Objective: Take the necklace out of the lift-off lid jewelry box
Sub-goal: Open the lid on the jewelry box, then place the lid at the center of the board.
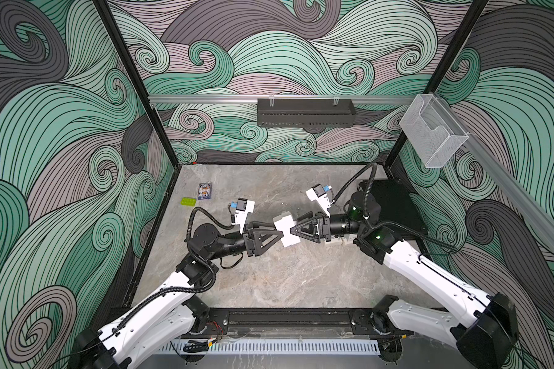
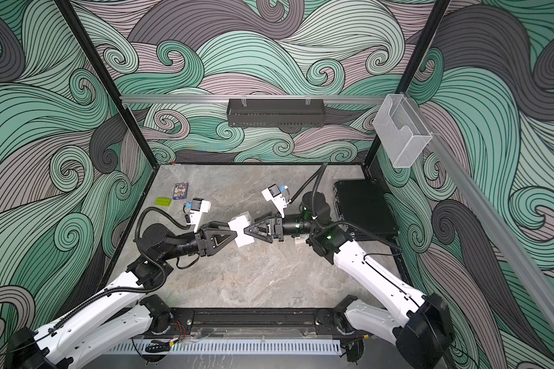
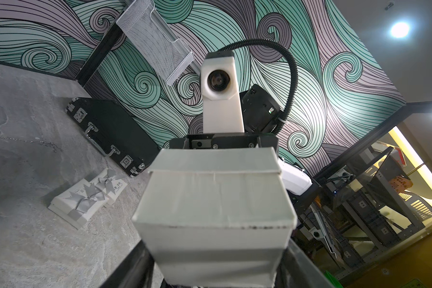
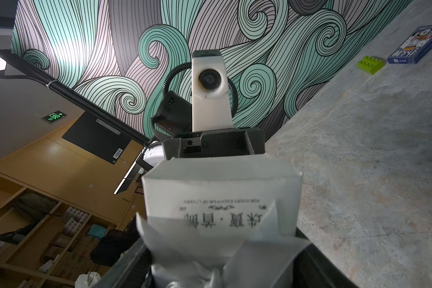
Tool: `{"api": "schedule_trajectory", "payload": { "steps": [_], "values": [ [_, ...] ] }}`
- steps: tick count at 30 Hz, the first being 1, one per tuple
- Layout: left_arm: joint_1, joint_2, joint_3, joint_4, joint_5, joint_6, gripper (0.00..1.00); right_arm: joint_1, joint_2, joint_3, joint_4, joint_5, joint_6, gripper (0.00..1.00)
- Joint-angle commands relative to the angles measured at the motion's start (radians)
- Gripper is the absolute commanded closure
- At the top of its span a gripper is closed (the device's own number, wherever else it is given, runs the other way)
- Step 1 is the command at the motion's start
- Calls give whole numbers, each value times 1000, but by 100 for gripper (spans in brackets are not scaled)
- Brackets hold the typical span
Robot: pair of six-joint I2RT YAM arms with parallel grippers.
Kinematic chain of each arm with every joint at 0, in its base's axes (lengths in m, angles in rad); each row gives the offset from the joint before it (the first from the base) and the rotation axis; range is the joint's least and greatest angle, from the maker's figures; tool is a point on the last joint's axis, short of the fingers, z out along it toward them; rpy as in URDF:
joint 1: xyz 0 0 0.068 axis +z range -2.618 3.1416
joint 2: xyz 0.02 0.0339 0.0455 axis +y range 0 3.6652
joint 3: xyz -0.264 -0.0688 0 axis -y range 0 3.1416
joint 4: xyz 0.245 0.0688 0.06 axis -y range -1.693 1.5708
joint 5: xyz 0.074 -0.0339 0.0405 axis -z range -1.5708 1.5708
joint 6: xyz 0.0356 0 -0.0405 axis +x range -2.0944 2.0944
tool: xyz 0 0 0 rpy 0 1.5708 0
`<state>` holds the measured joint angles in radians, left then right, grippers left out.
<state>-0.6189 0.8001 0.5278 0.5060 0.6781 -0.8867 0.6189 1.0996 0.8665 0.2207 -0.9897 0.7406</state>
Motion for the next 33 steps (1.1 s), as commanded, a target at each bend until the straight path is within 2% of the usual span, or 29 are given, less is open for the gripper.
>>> {"api": "schedule_trajectory", "payload": {
  "steps": [1, 4, 8, 13, 18, 25, 33],
  "values": [
    [-4, -23, 37, -16, -19, 44, 34, -28, -39, -13, -15, 8, 4, 24],
    [-4, -37, 37, -48, -30, 58, 34, -59, -78, -24, -93, 39, -33, 24],
    [-4, -64, 46, -91, -44, 76, 34, -91, -128, -18, -281, 143, -120, 25],
    [-2, -57, 49, -112, -46, 84, 34, -97, -133, -4, -523, 331, -219, 26],
    [-2, -23, 47, -76, -16, 71, 35, -97, -46, -19, -770, 578, -302, 29],
    [-2, -9, 46, -92, 8, 87, 35, -81, 62, -154, -735, 669, -278, 29],
    [-2, -1, 25, -81, 15, 94, 35, 2, 215, -145, -738, 811, -279, 24]
  ]
}}
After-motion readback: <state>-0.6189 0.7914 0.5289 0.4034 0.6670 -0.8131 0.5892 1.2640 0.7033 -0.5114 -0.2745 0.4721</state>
